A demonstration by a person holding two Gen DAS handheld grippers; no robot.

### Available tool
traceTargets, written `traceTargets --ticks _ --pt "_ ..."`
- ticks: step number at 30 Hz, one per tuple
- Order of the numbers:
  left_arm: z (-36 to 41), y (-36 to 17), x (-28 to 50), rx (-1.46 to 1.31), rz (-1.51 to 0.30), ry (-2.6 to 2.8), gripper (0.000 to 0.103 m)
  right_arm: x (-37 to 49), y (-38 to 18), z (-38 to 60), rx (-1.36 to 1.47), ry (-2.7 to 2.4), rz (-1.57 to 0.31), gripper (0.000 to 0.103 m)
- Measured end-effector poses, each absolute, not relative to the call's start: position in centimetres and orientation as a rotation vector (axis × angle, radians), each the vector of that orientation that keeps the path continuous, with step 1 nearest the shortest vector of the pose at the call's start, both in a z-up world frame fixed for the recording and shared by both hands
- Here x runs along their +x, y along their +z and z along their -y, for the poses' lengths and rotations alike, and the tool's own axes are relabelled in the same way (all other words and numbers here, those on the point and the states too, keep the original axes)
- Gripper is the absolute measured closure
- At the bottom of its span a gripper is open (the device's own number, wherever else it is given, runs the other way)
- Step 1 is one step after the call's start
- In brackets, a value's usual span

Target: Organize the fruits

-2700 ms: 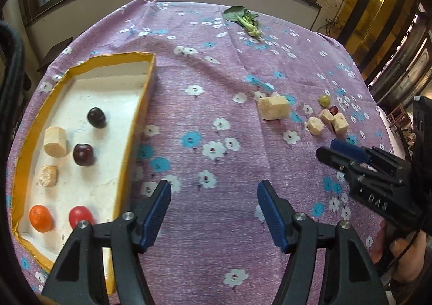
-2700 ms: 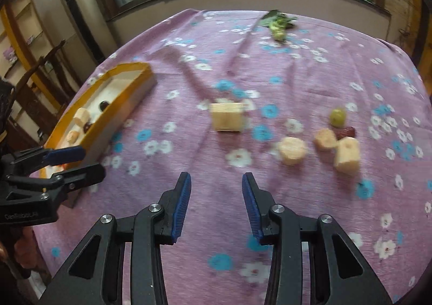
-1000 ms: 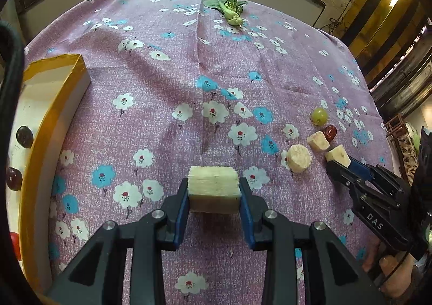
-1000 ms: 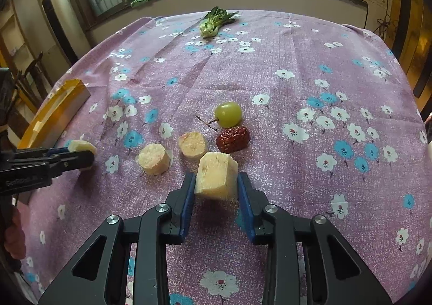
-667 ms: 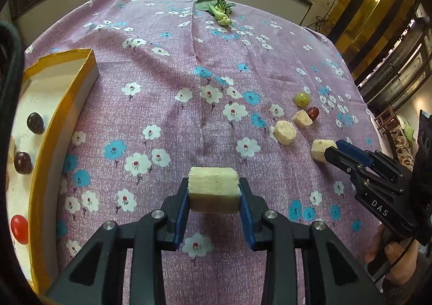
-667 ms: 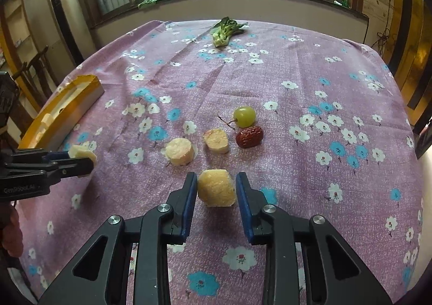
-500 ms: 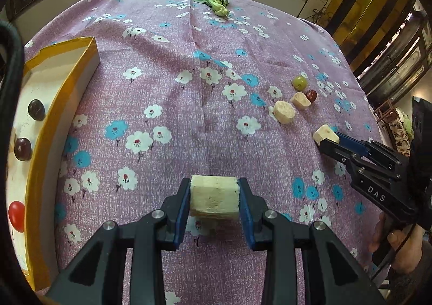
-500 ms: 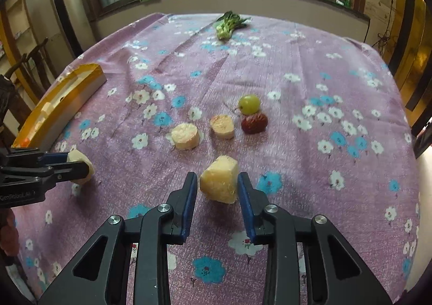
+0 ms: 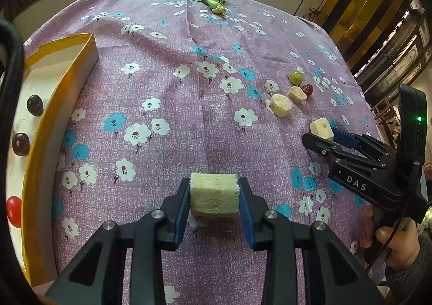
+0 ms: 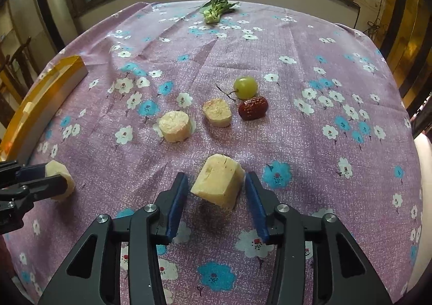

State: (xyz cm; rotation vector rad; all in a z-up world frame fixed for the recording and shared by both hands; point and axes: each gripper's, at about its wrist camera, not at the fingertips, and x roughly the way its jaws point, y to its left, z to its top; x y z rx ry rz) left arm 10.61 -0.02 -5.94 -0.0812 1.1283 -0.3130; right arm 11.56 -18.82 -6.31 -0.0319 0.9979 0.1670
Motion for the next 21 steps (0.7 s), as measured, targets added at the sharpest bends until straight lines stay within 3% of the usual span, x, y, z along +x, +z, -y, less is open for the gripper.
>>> traceTargets --ticks 2,4,6,8,9,21 --pt "0.1 -5.9 10.4 -0.064 -1.120 -0.315 0.066 11.5 -6.4 18.9 0.011 0.207 -0.994 0.033" --pt "0.2 -6.0 10.3 -0.060 -1.117 -0.318 0.066 11.6 -6.4 18.4 -0.020 0.208 -1.004 0.032" --pt "0.2 -6.2 10.2 -0.053 -1.111 -0.320 0.064 11.5 -6.4 18.1 -0.045 0.195 -1.002 0.038" --pt "0.3 -6.3 10.1 -0.051 -1.100 -0.322 0.063 11.3 -6.4 18.4 -0.062 0.166 -0.985 0.066" --pt "0.3 -6.4 10.0 -0.046 -1.093 -0.323 0.064 11.2 -6.3 18.7 -0.062 0.166 -0.983 0.069" --pt "-0.5 -5.3 8.7 -0.087 -1.077 -0.355 0.065 8.0 -4.3 19.2 -0.030 0.212 -0.936 0.070"
